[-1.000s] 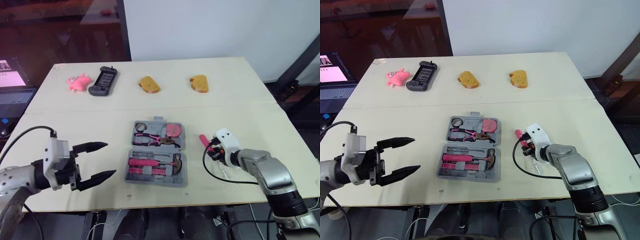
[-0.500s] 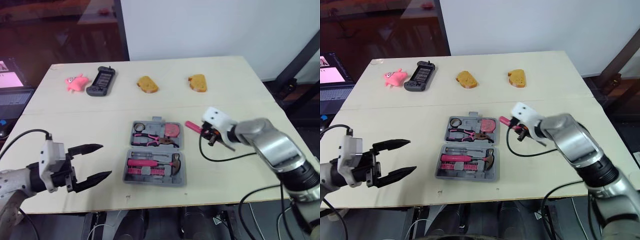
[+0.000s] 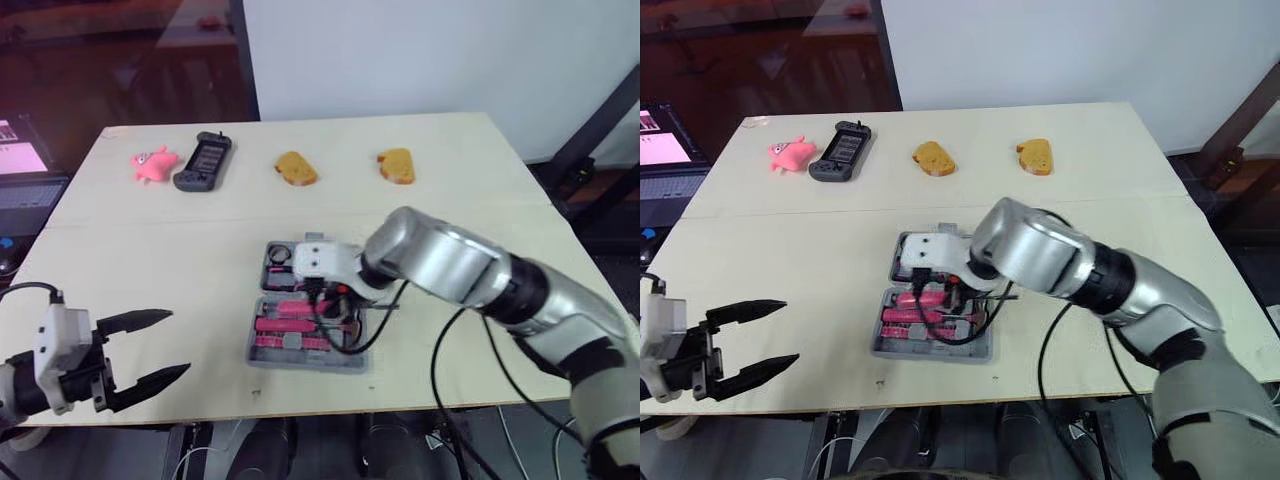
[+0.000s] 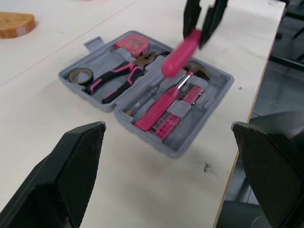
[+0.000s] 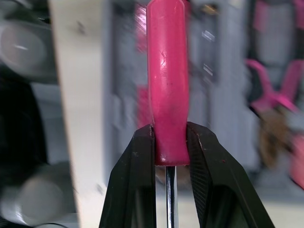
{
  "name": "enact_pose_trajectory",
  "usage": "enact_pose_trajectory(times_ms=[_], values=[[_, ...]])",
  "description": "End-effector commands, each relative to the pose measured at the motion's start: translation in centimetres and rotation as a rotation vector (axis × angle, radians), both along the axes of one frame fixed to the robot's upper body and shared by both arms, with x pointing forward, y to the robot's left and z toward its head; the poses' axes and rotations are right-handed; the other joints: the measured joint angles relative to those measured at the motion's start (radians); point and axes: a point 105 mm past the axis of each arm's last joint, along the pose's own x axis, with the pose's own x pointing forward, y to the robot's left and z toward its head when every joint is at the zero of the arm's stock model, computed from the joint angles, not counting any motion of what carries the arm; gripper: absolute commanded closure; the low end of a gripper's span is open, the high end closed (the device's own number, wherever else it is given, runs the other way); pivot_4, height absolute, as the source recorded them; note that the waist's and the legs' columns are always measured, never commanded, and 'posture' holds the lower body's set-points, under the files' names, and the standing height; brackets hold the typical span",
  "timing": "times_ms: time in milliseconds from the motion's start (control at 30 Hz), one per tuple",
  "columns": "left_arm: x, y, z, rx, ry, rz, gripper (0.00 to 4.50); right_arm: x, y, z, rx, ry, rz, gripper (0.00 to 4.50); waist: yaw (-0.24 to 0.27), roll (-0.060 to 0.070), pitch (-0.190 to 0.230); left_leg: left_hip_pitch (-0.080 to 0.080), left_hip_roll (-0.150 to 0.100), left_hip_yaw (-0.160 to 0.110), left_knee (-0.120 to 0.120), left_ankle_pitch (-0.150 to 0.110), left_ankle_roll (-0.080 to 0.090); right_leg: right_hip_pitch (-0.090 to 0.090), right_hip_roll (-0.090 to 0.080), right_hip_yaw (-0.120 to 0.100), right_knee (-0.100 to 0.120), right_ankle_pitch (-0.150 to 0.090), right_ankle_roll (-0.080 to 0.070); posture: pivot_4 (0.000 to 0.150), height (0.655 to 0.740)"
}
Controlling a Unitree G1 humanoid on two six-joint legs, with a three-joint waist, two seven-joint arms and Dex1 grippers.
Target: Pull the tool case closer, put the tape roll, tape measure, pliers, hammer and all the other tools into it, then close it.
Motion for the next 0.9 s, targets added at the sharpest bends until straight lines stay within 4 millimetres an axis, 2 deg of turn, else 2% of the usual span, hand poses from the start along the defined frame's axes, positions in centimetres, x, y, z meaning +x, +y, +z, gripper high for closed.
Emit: enact_pose_trajectory(times_ms=[33,267,900], values=[[-0.7,0.4,0.5,0.033,-0.007,0.001,0.0,-0.2,0.9,-0.6,-0.019,-0.001,-0.005,4.1,0.0,0.0,0.0,0.0,0.0,0.0,0.0,0.0,0.0,-0.001,0.0,0.001,0.0,0.001,0.0,0.15,0.74],[-1.6,0.0,-0.1,0.027,0.031,-0.003,0.0,-1.5,2.4,-2.6,-0.069,0.049,0.028,4.1,-0.003,0.0,0.0,0.0,0.001,0.0,-0.001,0.0,-0.001,-0.002,0.002,0.001,0.001,0.002,0.0,0.15,0.74],[-2.3,-0.5,-0.5,0.016,0.044,-0.004,0.0,-1.3,4.1,-5.7,-0.113,0.04,-0.006,4.1,-0.003,0.0,0.0,0.0,0.003,0.001,-0.002,0.001,-0.002,-0.005,0.005,0.003,0.002,0.003,-0.001,0.15,0.74]])
